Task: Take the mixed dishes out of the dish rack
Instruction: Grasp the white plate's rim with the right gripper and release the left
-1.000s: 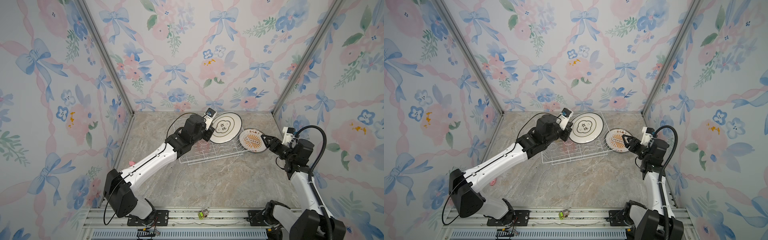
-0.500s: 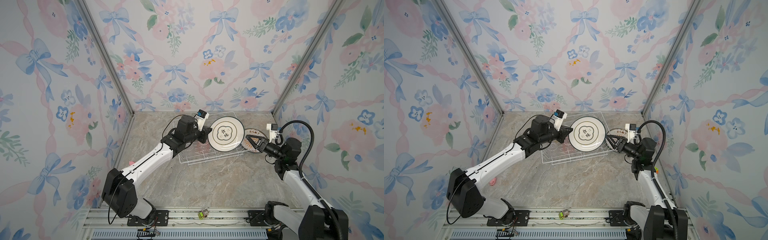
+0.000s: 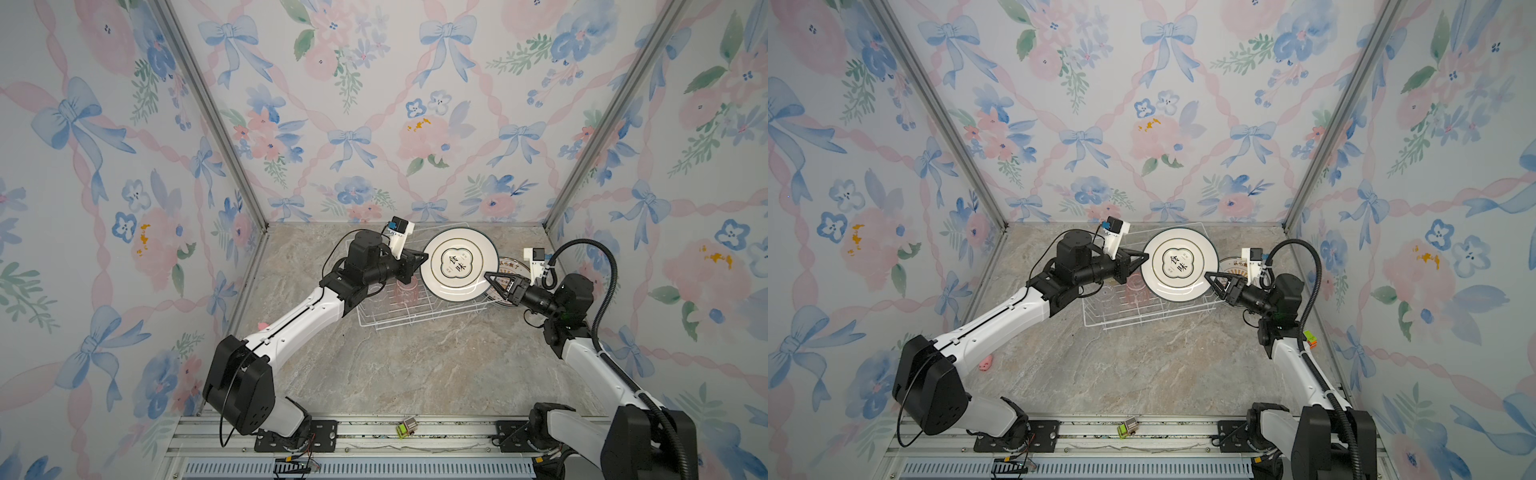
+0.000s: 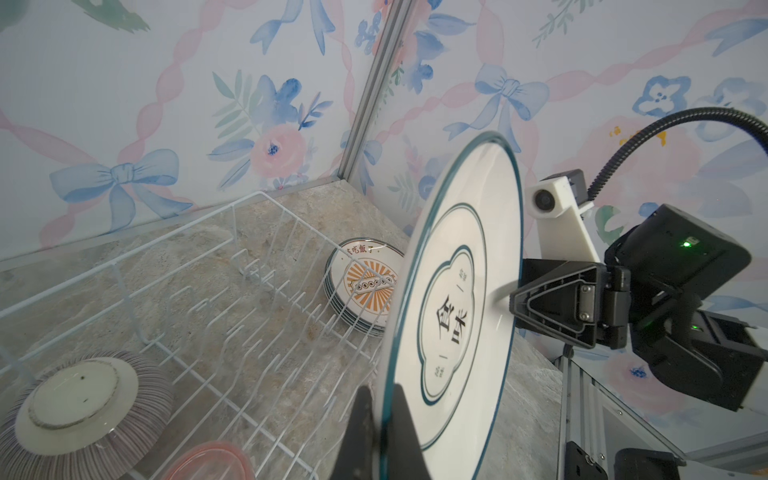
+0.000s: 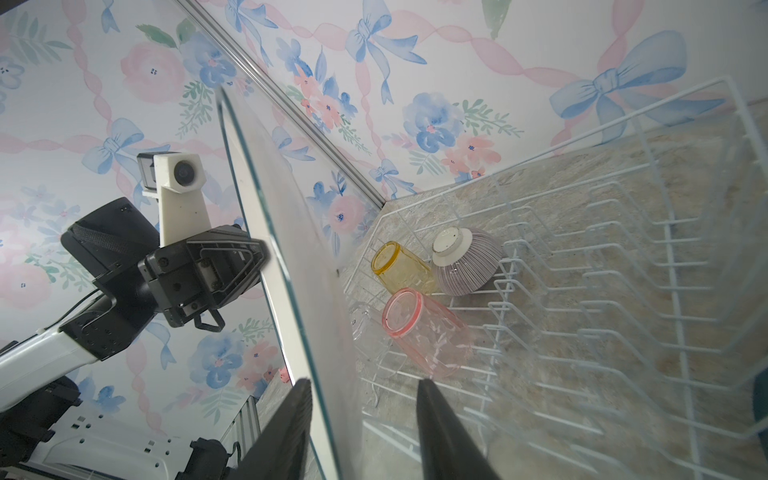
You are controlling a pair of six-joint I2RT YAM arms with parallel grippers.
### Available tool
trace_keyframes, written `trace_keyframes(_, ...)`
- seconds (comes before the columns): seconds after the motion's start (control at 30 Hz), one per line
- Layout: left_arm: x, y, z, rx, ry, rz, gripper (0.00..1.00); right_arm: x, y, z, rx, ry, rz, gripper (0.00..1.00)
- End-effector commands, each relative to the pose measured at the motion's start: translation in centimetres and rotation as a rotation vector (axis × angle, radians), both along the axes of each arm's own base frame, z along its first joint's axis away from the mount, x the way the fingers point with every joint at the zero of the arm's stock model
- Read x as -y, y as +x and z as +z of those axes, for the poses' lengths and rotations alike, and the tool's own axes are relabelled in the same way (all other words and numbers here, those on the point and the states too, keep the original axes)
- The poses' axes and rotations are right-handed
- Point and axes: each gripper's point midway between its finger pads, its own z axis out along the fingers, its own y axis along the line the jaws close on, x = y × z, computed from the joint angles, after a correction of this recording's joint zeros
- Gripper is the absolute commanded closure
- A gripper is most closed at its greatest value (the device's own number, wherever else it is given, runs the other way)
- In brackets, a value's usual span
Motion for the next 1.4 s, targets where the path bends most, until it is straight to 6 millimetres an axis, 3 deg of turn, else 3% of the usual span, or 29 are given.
trace_keyframes(0.0, 0.5, -0.3, 2.7, 0.048, -0.098, -0.042, 1.00, -0.9, 0.1, 0.0, 0.024, 0.001, 0.021, 0.59)
trace_keyframes(0.27, 1.0, 0.0, 1.3, 0.013, -0.097, -0.052, 1.00, -2.0, 0.4, 1.3, 0.050, 0.063, 0.058, 0.73)
trace_keyframes(0.43, 1.1, 0.2, 0.4, -0.001, -0.086, -0.050, 1.00, -2.2, 0.5, 1.5, 0.050, 0.070, 0.062, 0.99)
trace_keyframes(0.57, 1.2, 0.4, 0.1, -0.007, -0.082, -0.051, 0.99, -2.2, 0.7, 1.3, 0.039, 0.061, 0.055, 1.00)
trace_keyframes(0.73, 1.1, 0.5, -0.2, -0.011, -0.078, -0.042, 0.78, -2.0, 0.9, 1.5, 0.031, 0.058, 0.037, 1.00)
trace_keyframes(0.77, 1.0, 0.5, -0.2, -0.009, -0.076, -0.037, 0.65, -1.9, 1.0, 1.5, 0.028, 0.054, 0.031, 1.00)
trace_keyframes(0.8, 0.9, 0.5, -0.1, -0.002, -0.074, -0.035, 0.62, -1.8, 1.2, 1.5, 0.023, 0.049, 0.023, 1.00)
trace_keyframes(0.93, 0.7, 0.3, 0.3, 0.024, -0.068, -0.034, 0.61, -1.2, 1.7, 1.5, 0.001, 0.029, -0.023, 1.00)
trace_keyframes(1.03, 0.0, 0.3, 0.3, 0.042, -0.047, 0.005, 0.61, 0.2, 2.5, 1.3, -0.029, 0.007, -0.096, 1.00)
trace_keyframes(1.13, -1.6, 0.2, -0.4, 0.060, -0.002, 0.086, 0.61, 3.1, 3.5, 1.7, -0.062, 0.009, -0.203, 1.00)
trace_keyframes(1.27, -3.7, -0.3, -2.5, 0.064, 0.098, 0.214, 0.62, 9.1, 4.8, 1.7, -0.116, 0.001, -0.416, 1.00)
trace_keyframes(1.37, -5.2, -0.9, -4.1, 0.068, 0.186, 0.309, 0.62, 13.7, 5.2, 0.3, -0.198, -0.035, -0.588, 1.00)
